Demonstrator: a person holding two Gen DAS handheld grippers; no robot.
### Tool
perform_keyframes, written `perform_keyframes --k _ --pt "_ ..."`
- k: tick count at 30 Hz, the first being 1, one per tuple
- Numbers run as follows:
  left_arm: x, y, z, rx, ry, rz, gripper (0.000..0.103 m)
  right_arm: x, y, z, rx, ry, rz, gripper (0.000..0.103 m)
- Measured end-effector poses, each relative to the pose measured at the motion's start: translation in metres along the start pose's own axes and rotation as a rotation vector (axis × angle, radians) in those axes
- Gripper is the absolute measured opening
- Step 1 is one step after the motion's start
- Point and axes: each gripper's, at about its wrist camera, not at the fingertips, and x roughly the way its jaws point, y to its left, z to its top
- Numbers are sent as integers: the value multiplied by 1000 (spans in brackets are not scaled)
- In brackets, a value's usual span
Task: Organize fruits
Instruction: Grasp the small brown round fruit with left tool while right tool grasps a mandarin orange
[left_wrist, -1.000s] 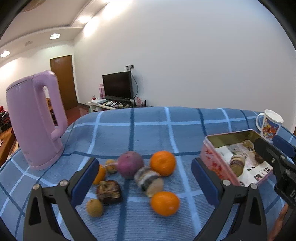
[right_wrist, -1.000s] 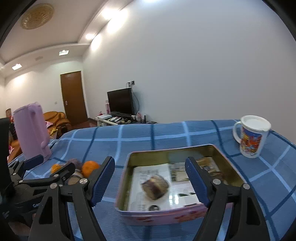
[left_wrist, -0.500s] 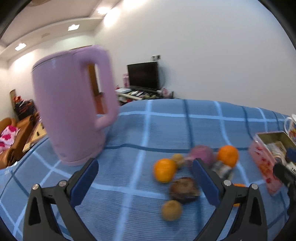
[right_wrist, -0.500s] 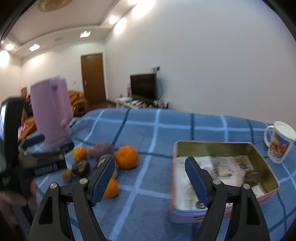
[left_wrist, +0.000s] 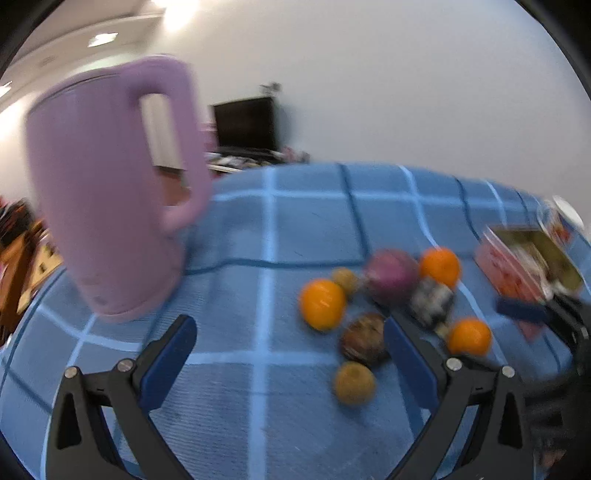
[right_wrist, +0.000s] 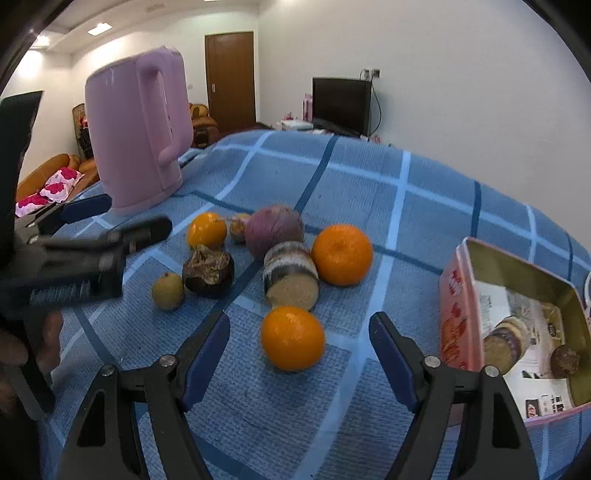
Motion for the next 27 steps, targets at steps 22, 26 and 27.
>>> perform_keyframes --k 22,26,27 --pt "30 -14 -15 102 195 -188 31 12 -10 -2 61 65 80 40" --pt "29 -16 -15 110 193 -190 29 -1 -14 -2 81 4 86 40" --pt "29 -16 -14 108 192 -191 29 -4 -15 -2 87 -13 93 40"
